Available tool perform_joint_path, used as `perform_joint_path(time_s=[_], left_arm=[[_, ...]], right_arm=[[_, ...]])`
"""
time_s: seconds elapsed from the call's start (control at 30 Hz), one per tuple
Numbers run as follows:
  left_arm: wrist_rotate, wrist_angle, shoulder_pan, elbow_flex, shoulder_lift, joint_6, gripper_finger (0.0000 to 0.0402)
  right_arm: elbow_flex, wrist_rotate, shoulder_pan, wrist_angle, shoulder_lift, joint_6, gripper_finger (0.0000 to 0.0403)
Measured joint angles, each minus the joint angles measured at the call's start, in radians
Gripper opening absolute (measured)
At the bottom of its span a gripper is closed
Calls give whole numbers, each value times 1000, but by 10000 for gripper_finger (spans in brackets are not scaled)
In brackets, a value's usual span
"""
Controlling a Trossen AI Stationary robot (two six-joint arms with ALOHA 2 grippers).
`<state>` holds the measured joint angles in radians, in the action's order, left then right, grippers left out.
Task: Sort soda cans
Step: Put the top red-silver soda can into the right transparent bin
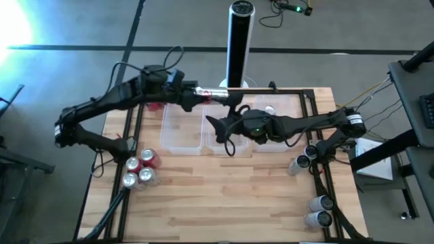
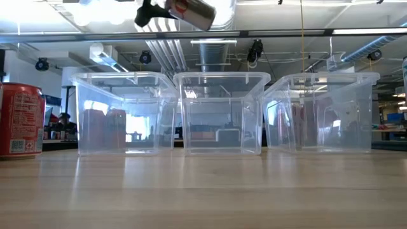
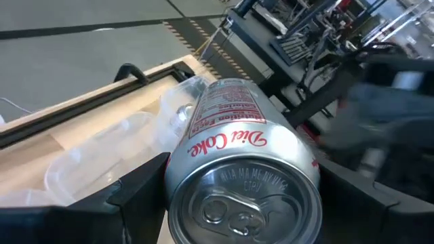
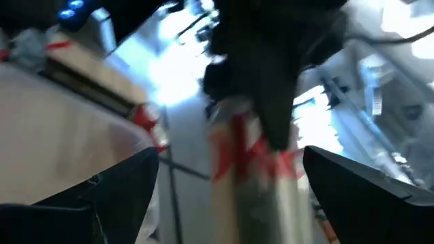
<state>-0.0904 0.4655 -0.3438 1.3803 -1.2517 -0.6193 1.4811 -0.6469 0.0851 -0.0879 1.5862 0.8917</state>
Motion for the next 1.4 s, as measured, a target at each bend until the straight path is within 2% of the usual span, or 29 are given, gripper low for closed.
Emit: perform_joint_path(time_s=[0.13,0.3,0.5,0.8,0.87,1.1,1.23,1.4], left_arm=[[-4,-33,26,0,-24,-10,289],[-3,-87,62,12,-49,-12,289],[-3,-87,75,30,-83,-13,289],[-9,-94,88,32,-83,-26,289],[-8,-91,92,32,-82,-29,289],[-7,-87,94,33,-79,-41,289],[-8,-88,96,33,-79,-40,289],[-7,-88,99,33,-79,-46,289]], right_arm=[[0,11,-8,-77,-5,62,361],[-2,72,-36,9,-7,26,361],[-2,72,-61,9,3,-11,359],[-2,69,-71,11,1,20,303],[-2,73,-72,22,1,21,309],[-2,51,-72,37,0,13,377],[-2,43,-72,33,0,13,378],[-2,41,-78,31,0,24,358]])
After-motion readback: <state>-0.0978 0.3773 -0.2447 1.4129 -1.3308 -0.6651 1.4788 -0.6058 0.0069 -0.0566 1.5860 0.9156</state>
